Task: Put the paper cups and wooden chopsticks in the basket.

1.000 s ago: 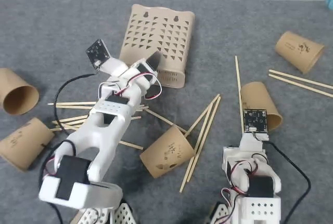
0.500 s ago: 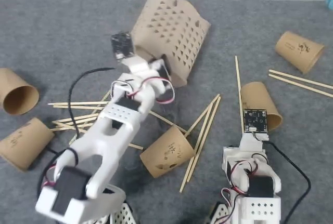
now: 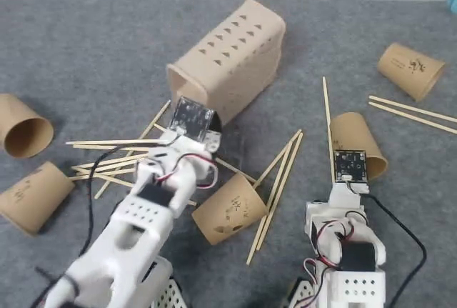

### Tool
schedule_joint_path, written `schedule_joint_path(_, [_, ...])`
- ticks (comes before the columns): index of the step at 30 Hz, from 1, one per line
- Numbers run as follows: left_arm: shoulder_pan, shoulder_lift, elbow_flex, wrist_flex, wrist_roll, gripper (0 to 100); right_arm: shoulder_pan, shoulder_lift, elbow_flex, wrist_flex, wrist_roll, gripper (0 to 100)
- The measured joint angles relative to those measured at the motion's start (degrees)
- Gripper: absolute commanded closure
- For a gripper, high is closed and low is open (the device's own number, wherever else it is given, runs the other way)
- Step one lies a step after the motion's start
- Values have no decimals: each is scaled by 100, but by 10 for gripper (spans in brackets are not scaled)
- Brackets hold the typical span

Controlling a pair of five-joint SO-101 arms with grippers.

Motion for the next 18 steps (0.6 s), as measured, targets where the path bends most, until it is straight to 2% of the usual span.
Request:
schedule_joint_path(3, [-237, -633, 26, 501, -563, 988, 0, 0, 0, 0, 0, 726])
schedule_joint_path(8, [-316, -1301, 44, 1125, -659, 962, 0, 0, 0, 0, 0, 726])
schedule_joint_path(13, [-466, -1705, 35, 1741, -264, 811, 0, 0, 0, 0, 176, 728])
schedule_joint_path(18, [-580, -2330, 35, 2813, 431, 801, 0, 0, 0, 0, 809, 728])
